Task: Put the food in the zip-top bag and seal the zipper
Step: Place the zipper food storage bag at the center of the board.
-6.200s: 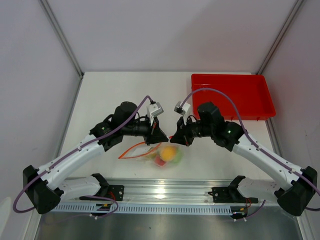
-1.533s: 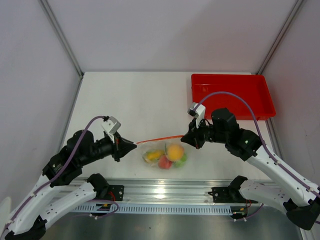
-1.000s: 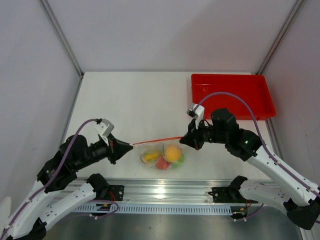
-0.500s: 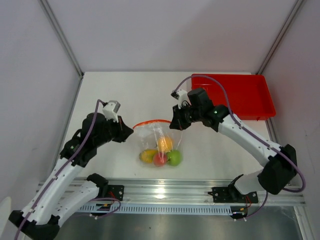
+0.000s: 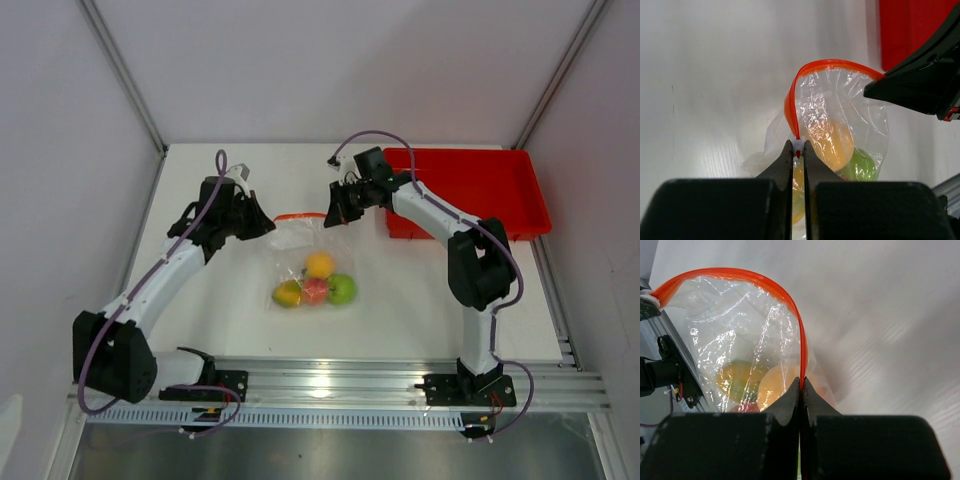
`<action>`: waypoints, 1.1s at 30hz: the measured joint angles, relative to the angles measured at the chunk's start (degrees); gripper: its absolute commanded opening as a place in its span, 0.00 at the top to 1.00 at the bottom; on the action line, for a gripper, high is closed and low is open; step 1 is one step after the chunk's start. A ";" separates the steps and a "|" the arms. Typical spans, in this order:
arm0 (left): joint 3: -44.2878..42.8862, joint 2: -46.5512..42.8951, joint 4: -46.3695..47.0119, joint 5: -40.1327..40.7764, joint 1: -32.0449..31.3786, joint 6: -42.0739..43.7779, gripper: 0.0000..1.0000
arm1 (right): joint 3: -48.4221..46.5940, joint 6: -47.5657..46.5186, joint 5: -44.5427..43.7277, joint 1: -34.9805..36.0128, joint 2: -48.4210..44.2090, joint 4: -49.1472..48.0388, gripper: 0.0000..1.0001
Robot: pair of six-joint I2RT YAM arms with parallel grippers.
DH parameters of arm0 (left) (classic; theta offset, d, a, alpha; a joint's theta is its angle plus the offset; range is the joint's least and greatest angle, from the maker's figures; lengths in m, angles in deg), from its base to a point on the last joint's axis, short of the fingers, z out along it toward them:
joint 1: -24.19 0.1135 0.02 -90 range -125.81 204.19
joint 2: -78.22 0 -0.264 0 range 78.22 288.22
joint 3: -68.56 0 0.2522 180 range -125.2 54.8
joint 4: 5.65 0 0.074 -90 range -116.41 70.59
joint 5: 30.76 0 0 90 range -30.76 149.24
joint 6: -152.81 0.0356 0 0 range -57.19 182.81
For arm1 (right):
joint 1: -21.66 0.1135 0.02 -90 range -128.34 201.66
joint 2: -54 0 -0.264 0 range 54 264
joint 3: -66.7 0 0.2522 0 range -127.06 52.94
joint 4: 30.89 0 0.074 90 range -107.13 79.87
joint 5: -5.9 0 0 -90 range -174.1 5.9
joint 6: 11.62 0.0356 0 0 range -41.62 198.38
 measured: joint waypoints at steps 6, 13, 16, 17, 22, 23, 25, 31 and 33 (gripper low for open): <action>-4.66 10.38 3.82 -0.96 1.75 -0.94 1.00 | -8.52 0.09 4.94 -3.76 10.27 0.00 1.00; -12.85 21.51 5.99 -3.96 5.55 -0.33 0.99 | -16.57 0.07 9.14 -6.10 17.49 -0.28 1.00; -14.67 24.79 6.38 -4.90 6.84 -0.26 1.00 | -18.29 0.07 10.64 -6.51 19.52 -0.59 1.00; -15.39 25.92 6.43 -5.22 7.19 -0.24 0.99 | -18.73 0.07 10.95 -6.67 20.20 -0.59 1.00; -17.51 30.99 6.86 -6.40 8.13 -0.22 0.99 | -19.85 0.09 12.20 -7.15 23.06 -1.20 1.00; -17.51 31.52 6.91 -6.49 8.20 -0.22 0.98 | -19.85 0.09 12.28 -7.26 23.50 -1.42 1.00; -17.57 32.54 6.93 -6.51 8.24 -0.24 0.99 | -19.89 0.11 12.48 -7.48 24.22 -1.64 1.00; -19.04 34.49 6.73 -6.36 8.26 -0.35 0.97 | -22.27 0.15 12.90 -7.76 26.49 -1.62 0.94; -19.43 34.84 6.71 -6.01 8.28 -0.39 0.88 | -23.74 0.17 12.92 -7.76 27.39 -1.60 0.90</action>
